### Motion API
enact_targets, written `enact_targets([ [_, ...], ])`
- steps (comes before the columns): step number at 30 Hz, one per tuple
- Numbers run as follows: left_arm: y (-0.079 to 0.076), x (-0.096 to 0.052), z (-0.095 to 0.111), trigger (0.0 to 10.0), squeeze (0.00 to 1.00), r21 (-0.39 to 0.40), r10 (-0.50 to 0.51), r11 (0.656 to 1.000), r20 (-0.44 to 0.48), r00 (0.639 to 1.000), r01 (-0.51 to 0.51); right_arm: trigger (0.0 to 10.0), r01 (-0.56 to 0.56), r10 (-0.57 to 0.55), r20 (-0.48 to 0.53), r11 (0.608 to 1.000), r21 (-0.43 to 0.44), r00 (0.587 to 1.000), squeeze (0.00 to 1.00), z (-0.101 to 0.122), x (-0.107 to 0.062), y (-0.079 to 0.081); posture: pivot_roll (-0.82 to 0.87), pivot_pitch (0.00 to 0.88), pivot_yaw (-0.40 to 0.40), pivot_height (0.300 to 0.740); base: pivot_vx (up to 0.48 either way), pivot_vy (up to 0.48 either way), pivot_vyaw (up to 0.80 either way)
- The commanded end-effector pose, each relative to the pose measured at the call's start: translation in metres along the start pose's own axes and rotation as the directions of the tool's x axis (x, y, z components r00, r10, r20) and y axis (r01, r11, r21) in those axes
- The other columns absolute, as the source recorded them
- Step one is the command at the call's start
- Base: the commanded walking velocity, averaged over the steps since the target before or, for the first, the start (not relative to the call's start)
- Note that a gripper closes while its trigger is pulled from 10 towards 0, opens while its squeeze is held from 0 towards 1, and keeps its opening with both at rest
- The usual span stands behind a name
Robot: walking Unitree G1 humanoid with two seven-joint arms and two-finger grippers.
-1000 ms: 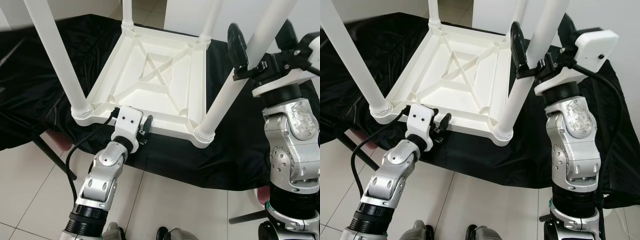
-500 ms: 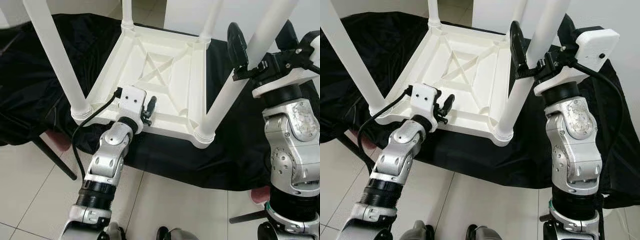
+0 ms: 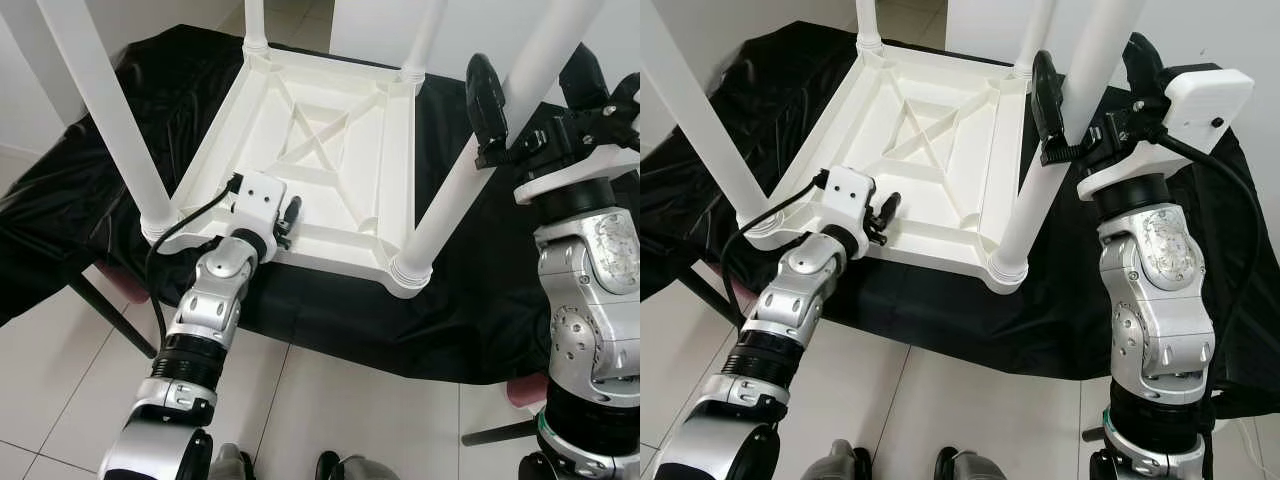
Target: Building children table
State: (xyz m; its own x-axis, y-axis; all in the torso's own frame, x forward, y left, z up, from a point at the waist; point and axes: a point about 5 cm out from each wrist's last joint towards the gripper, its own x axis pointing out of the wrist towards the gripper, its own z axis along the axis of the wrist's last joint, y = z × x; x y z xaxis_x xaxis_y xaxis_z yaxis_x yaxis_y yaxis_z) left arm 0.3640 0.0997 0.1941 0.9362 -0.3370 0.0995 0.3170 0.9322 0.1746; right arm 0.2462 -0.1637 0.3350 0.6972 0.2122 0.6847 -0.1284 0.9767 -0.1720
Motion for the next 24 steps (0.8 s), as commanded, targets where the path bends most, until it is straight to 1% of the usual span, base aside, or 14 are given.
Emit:
enact_targets([
  [1, 0.003, -0.001, -0.007, 10.0, 0.00, -0.014, 0.083, 0.996, -0.020, 0.996, -0.083, 10.0, 0.010, -0.010, 0.009, 1.000, -0.015, 1.000, 0.00, 0.004, -0.003, -0.002, -0.02, 0.162, -0.027, 0.740, 0.000, 0.000, 0.00],
  [3, -0.007, -0.008, -0.013, 10.0, 0.00, -0.002, -0.061, 0.998, -0.012, 0.998, 0.061, 10.0, 0.016, -0.015, 0.007, 1.000, -0.024, 1.000, 0.00, 0.005, -0.004, -0.002, -0.03, 0.156, -0.017, 0.740, 0.000, 0.000, 0.00],
  [4, -0.012, -0.014, -0.018, 10.0, 0.00, 0.016, -0.152, 0.988, -0.032, 0.988, 0.153, 10.0, 0.018, -0.018, 0.008, 0.999, -0.027, 1.000, 0.00, 0.005, -0.004, -0.003, -0.03, 0.156, -0.017, 0.740, 0.000, 0.000, 0.00],
  [5, -0.012, -0.014, -0.018, 10.0, 0.00, 0.016, -0.152, 0.988, -0.032, 0.988, 0.153, 10.0, 0.018, -0.018, 0.008, 0.999, -0.027, 1.000, 0.00, 0.005, -0.004, -0.003, -0.03, 0.156, -0.017, 0.740, 0.000, 0.000, 0.00],
  [6, -0.016, -0.019, -0.022, 10.0, 0.00, 0.026, -0.210, 0.977, -0.049, 0.976, 0.212, 10.0, 0.020, -0.020, 0.008, 0.999, -0.029, 1.000, 0.00, 0.006, -0.004, -0.003, -0.03, 0.156, -0.017, 0.740, 0.000, 0.000, 0.00],
  [7, -0.015, -0.024, -0.026, 10.0, 0.00, 0.021, -0.257, 0.966, -0.069, 0.964, 0.259, 10.0, 0.022, -0.022, 0.008, 0.999, -0.032, 1.000, 0.00, 0.006, -0.005, -0.004, -0.04, 0.156, -0.013, 0.740, 0.000, 0.000, 0.00],
  [8, -0.013, -0.028, -0.027, 10.0, 0.00, 0.039, -0.288, 0.956, -0.072, 0.955, 0.291, 10.0, 0.025, -0.024, 0.008, 0.999, -0.034, 1.000, 0.00, 0.007, -0.005, -0.004, -0.04, 0.156, -0.013, 0.740, 0.000, 0.000, 0.00],
  [11, -0.009, -0.031, -0.026, 10.0, 0.00, 0.085, -0.319, 0.942, -0.067, 0.945, 0.324, 10.0, 0.028, -0.027, 0.007, 0.999, -0.036, 1.000, 0.00, 0.007, -0.005, -0.005, -0.03, 0.155, -0.009, 0.740, 0.000, 0.000, 0.00],
  [15, -0.007, -0.031, -0.025, 10.0, 0.00, 0.093, -0.318, 0.942, -0.069, 0.946, 0.323, 10.0, 0.029, -0.028, 0.006, 0.999, -0.035, 1.000, 0.00, 0.006, -0.006, -0.005, -0.03, 0.151, -0.006, 0.740, 0.000, 0.000, 0.00],
  [17, -0.003, -0.027, -0.023, 10.0, 0.00, 0.113, -0.308, 0.943, -0.064, 0.949, 0.314, 10.0, 0.031, -0.031, 0.007, 0.999, -0.034, 0.999, 0.00, 0.006, -0.006, -0.004, -0.03, 0.149, 0.001, 0.740, 0.000, 0.000, 0.00],
  [22, 0.001, -0.022, -0.019, 10.0, 0.00, 0.119, -0.284, 0.950, -0.055, 0.957, 0.289, 10.0, 0.038, -0.037, 0.012, 0.999, -0.035, 0.999, 0.00, 0.007, -0.006, -0.003, -0.03, 0.150, 0.005, 0.740, 0.000, 0.000, 0.00],
  [24, 0.004, -0.023, -0.019, 10.0, 0.00, 0.160, -0.318, 0.932, -0.069, 0.946, 0.325, 10.0, 0.040, -0.039, 0.014, 0.998, -0.038, 0.999, 0.00, 0.008, -0.006, -0.004, -0.04, 0.155, 0.007, 0.740, 0.000, 0.000, 0.00],
])
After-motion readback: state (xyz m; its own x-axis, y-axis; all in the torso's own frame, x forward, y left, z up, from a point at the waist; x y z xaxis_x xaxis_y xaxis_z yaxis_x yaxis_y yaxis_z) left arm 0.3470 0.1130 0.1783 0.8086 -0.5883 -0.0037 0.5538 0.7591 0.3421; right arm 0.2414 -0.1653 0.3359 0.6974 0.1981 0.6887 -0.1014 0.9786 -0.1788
